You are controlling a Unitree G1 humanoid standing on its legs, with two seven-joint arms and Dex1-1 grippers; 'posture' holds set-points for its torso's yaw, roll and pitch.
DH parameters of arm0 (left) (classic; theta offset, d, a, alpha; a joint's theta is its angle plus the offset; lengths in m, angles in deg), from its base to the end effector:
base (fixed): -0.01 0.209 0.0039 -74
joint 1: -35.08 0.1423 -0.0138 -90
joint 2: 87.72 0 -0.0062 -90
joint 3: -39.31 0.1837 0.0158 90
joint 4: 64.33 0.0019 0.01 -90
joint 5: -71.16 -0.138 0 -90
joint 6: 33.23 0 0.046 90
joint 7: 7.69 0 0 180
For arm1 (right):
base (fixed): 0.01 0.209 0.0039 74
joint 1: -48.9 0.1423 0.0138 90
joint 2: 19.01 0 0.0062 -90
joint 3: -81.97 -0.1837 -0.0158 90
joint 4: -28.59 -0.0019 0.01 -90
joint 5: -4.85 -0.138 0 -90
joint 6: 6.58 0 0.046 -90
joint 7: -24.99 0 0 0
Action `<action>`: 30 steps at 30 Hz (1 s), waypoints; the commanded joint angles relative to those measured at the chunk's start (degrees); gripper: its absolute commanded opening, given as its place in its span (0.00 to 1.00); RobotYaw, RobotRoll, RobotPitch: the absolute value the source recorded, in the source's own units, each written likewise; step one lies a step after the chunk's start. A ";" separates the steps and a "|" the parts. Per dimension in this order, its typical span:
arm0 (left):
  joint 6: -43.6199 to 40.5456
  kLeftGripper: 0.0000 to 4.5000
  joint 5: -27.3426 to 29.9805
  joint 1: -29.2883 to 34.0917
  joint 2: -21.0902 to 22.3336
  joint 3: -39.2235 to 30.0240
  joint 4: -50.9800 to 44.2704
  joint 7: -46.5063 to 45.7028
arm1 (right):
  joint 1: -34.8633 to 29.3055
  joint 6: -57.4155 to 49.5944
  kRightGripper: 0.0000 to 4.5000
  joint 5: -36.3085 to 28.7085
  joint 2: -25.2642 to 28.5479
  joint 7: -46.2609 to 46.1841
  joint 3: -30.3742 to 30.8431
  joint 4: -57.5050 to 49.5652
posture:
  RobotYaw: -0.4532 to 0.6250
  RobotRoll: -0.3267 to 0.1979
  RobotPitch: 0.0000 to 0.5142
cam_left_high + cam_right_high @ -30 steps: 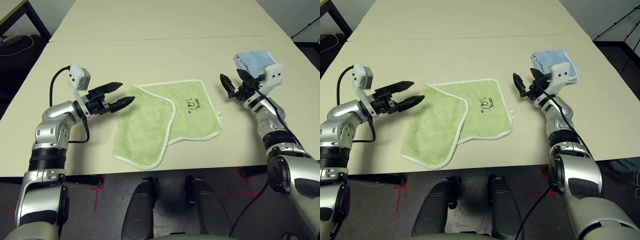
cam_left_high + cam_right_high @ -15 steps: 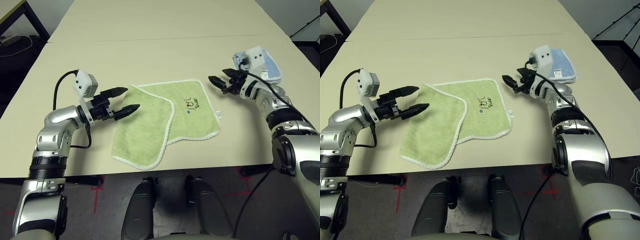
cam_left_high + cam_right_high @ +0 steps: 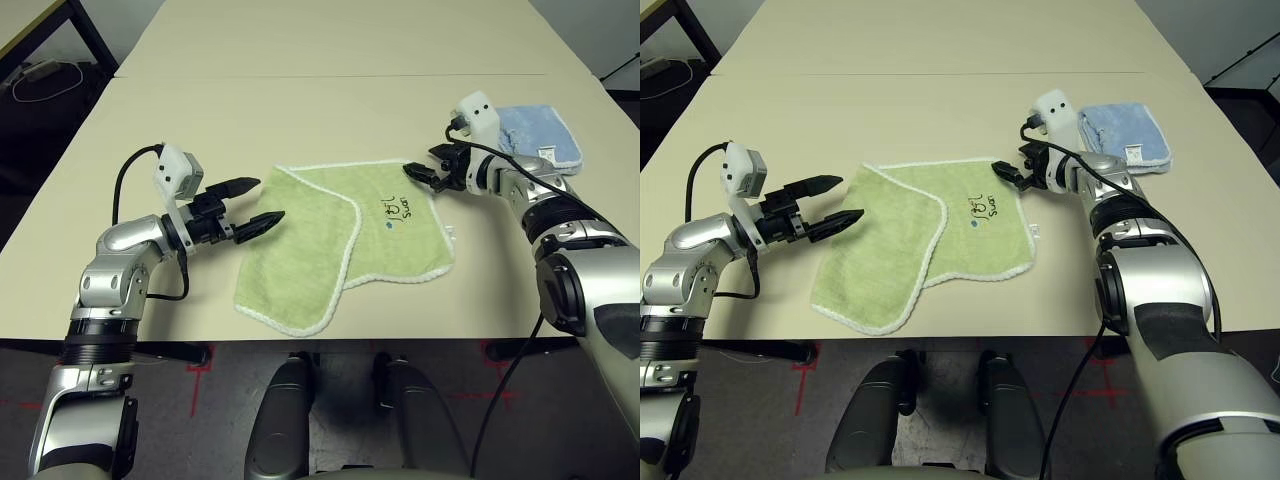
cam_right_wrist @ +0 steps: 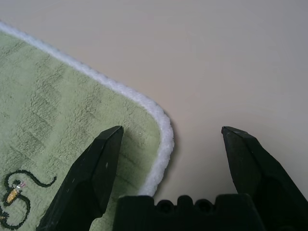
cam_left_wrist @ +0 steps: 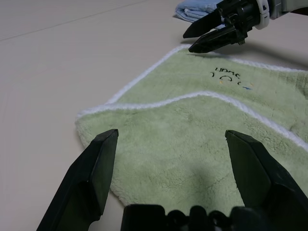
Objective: Fold the towel and set it aside.
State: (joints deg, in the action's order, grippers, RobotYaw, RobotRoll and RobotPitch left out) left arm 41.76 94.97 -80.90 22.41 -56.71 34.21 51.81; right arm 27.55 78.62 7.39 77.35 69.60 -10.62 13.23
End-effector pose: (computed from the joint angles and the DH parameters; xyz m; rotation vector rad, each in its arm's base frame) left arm 0.2745 0.2666 0.1646 0.1975 -0.0158 -0.9312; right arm 0.3718 -0.2102 0.1767 -0.2252 0.2796 0.6261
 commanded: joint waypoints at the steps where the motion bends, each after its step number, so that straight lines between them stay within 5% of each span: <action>1: -0.88 1.00 0.10 1.50 0.02 0.56 -2.47 -0.18 | 0.69 -0.95 0.99 1.37 -0.27 -0.91 0.61 1.28 | 0.53 0.62 0.41; 5: -1.48 1.00 0.31 2.10 0.30 0.39 -3.55 -0.27 | 0.69 -1.46 0.99 1.91 -0.34 -2.06 0.20 1.58 | 0.54 0.62 0.41; 8: -1.71 1.00 0.37 2.24 0.54 0.32 -3.76 -0.18 | 0.56 -1.76 0.86 2.24 -0.14 -2.52 0.24 1.70 | 0.53 0.62 0.41; 18: -1.97 1.00 0.15 0.94 0.50 1.17 -2.91 0.32 | 0.36 -2.12 0.01 2.40 -0.23 -2.20 -0.11 1.73 | 0.52 0.62 0.40; 30: -2.27 1.00 -0.05 0.87 0.20 1.66 -2.68 0.35 | 0.87 2.96 0.00 -2.87 1.17 6.00 -5.27 -0.02 | 0.51 0.62 0.38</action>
State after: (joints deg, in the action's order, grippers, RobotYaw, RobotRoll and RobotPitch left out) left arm 39.94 95.40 -80.20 22.59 -56.05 31.21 51.88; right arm 28.00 80.10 5.82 77.68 73.63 -14.87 14.00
